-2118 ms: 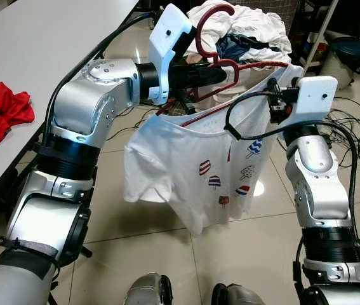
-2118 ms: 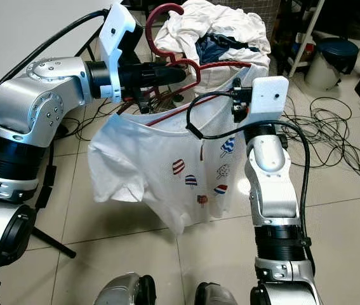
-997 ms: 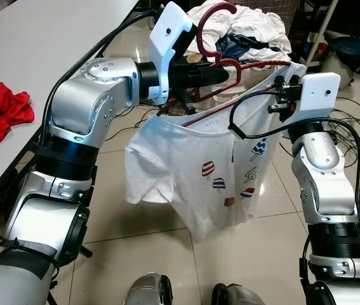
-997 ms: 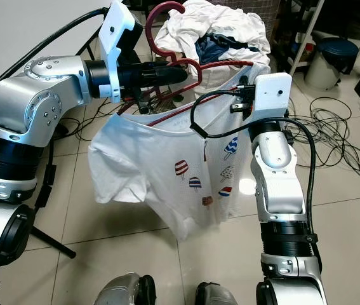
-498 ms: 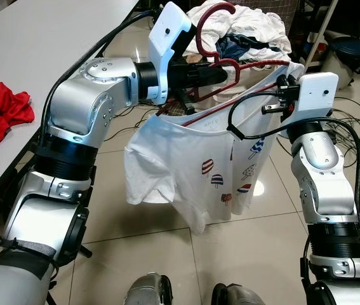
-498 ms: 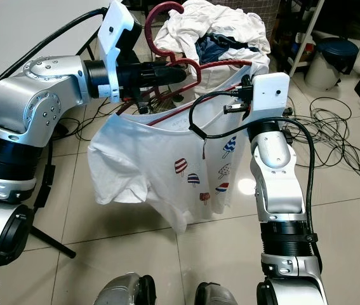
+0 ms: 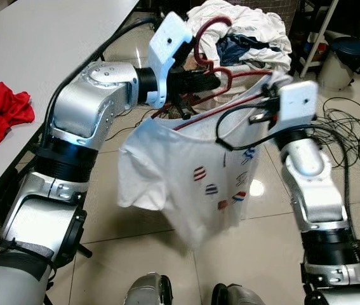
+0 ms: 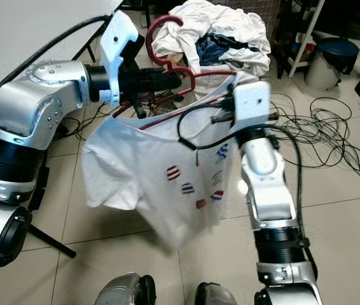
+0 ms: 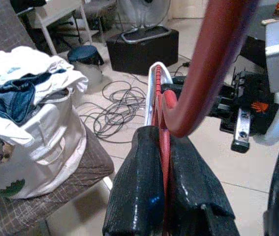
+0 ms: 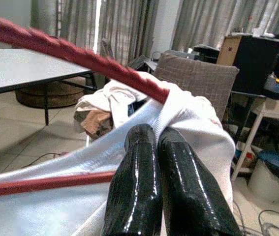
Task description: Hang hanger
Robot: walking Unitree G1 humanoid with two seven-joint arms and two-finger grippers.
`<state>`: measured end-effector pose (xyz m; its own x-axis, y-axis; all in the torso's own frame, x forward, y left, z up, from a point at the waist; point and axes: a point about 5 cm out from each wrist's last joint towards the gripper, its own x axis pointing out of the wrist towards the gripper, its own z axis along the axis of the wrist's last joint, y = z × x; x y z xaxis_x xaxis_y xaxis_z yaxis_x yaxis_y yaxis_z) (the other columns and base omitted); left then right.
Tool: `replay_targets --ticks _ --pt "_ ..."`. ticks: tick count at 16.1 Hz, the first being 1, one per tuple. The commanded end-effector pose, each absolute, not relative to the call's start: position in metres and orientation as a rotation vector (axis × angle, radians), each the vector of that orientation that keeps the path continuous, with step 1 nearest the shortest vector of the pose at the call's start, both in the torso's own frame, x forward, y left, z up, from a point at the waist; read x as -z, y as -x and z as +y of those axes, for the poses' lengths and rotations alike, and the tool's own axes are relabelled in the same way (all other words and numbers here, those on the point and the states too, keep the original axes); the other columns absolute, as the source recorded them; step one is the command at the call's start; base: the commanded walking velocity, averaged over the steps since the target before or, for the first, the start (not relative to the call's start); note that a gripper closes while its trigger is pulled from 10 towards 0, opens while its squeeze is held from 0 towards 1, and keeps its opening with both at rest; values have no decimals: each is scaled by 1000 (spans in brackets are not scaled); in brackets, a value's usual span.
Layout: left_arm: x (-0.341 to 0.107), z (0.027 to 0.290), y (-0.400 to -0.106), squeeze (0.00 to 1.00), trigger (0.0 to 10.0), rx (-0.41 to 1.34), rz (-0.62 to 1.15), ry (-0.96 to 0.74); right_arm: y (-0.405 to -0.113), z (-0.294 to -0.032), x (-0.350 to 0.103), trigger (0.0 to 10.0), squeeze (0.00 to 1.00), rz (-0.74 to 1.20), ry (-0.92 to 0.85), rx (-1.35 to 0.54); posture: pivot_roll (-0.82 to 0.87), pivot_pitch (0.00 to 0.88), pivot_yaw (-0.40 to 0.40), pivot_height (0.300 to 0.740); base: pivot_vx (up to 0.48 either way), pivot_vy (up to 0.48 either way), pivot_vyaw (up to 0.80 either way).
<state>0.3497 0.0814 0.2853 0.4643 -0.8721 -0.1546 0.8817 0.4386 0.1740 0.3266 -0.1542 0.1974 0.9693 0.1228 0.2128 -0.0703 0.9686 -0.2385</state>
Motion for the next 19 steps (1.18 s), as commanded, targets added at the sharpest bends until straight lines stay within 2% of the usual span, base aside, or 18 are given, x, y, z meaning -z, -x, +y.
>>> replay_targets --ticks 1,9,13,17,19 --pt "-293 82 -351 0 10000 1070 20 -272 -322 -148 -203 0 0 -273 238 -121 -88 39 72 740 0 0 0" --pt "-286 83 -353 0 10000 1056 52 -310 -320 -147 -207 0 0 -296 257 -130 -88 40 69 740 0 0 0" --pt "-272 81 -339 0 10000 1188 107 -377 -320 -152 -223 0 0 -348 281 -137 -91 40 69 740 0 0 0" --pt "-276 86 -344 0 10000 1158 106 -334 -320 -156 -225 0 0 -354 287 -141 -90 41 68 740 0 0 0" --pt "-278 87 -351 0 10000 1086 97 -305 -316 -148 -222 0 0 -353 281 -179 -89 41 67 740 0 0 0"
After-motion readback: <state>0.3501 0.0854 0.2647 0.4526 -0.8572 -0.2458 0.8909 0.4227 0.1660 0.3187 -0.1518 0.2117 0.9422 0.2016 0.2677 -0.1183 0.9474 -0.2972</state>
